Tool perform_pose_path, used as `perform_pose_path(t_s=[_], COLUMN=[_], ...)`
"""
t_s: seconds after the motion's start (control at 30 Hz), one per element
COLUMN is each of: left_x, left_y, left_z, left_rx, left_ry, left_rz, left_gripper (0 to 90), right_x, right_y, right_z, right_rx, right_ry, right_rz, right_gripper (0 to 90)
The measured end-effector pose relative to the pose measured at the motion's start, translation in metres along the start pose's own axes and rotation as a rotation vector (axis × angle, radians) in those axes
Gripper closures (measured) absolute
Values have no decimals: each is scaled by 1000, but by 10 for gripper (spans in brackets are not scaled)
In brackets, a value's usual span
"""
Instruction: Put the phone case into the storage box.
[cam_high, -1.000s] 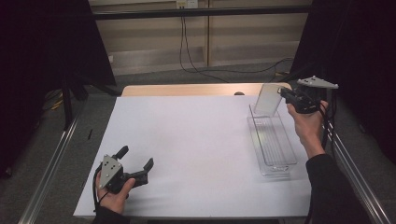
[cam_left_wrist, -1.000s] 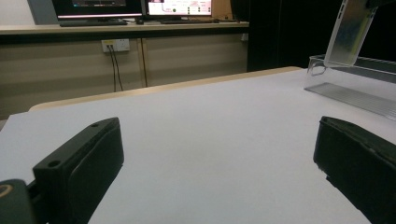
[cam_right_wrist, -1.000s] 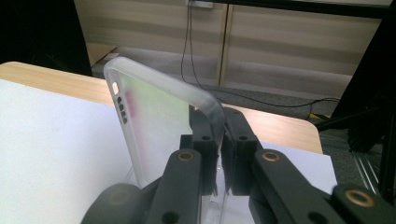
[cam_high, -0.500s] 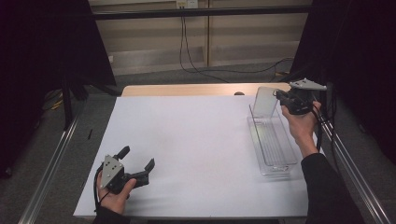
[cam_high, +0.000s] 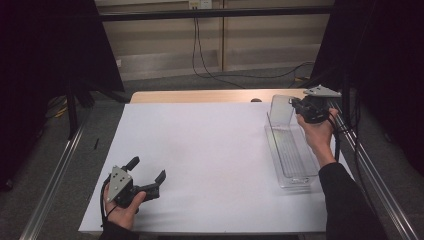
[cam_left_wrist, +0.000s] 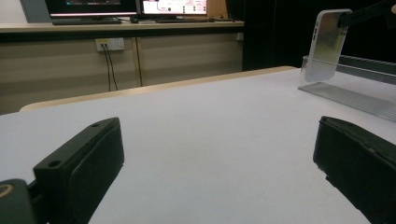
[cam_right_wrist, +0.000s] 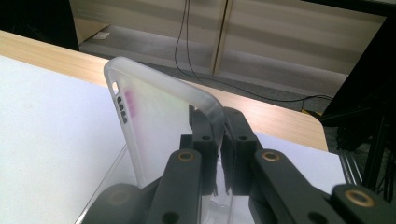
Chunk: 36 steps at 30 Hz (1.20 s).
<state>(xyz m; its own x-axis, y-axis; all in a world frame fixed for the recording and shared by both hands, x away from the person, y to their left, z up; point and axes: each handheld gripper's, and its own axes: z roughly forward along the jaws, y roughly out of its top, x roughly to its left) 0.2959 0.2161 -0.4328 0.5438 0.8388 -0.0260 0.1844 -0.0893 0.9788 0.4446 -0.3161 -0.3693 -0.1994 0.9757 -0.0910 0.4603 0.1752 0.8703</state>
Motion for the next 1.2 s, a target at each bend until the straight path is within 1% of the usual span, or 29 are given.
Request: perform_pose_path(t_s=[0.03, 0.07, 0.1, 0.17, 0.23, 0.3, 0.43, 0.5, 0.63, 0.83, 0.97, 1.03, 1.17, 1.2], left_x=[-1, 0, 0, -1, -1, -1, -1, 0, -1, -1, -2, -2, -2, -2], left_y=[0, 0, 0, 0, 0, 0, 0, 0, 0, 0, 0, 0, 0, 0], left_z=[0, 0, 0, 0, 0, 0, 0, 0, 0, 0, 1, 1, 1, 1], left_rx=[-1, -1, -3, -5, -5, -4, -5, -2, -3, -2, -5, -5, -2, -3], left_ry=[-4, 0, -3, -6, -6, -6, -5, -5, -6, -2, -5, -3, 1, -3], left_rz=[-9, 1, -1, -9, -9, -3, -6, 4, 6, 10, 11, 10, 14, 8], left_gripper=[18, 18, 18, 18, 18, 18, 18, 18, 18, 19, 19, 19, 19, 19], right_x=[1, 1, 1, 1, 0, 0, 0, 0, 1, 0, -5, -7, -10, -11], right_y=[0, 0, -1, -1, -1, -2, -4, -5, -7, -6, -6, -6, -6, -6], right_z=[1, 2, 2, 3, 4, 5, 9, 10, 13, 16, 19, 20, 22, 22], right_rx=[1, 1, 0, -9, -14, -7, -4, 0, 4, 7, 12, 13, 17, 20], right_ry=[-5, -6, -2, -10, 0, -7, -9, -14, -12, -10, -5, -1, 7, 10], right_rz=[-8, -9, -13, -14, -11, -13, -11, -11, -16, -20, -5, -5, 16, 24], right_gripper=[850, 850, 850, 850, 850, 850, 850, 850, 850, 852, 852, 852, 852, 851])
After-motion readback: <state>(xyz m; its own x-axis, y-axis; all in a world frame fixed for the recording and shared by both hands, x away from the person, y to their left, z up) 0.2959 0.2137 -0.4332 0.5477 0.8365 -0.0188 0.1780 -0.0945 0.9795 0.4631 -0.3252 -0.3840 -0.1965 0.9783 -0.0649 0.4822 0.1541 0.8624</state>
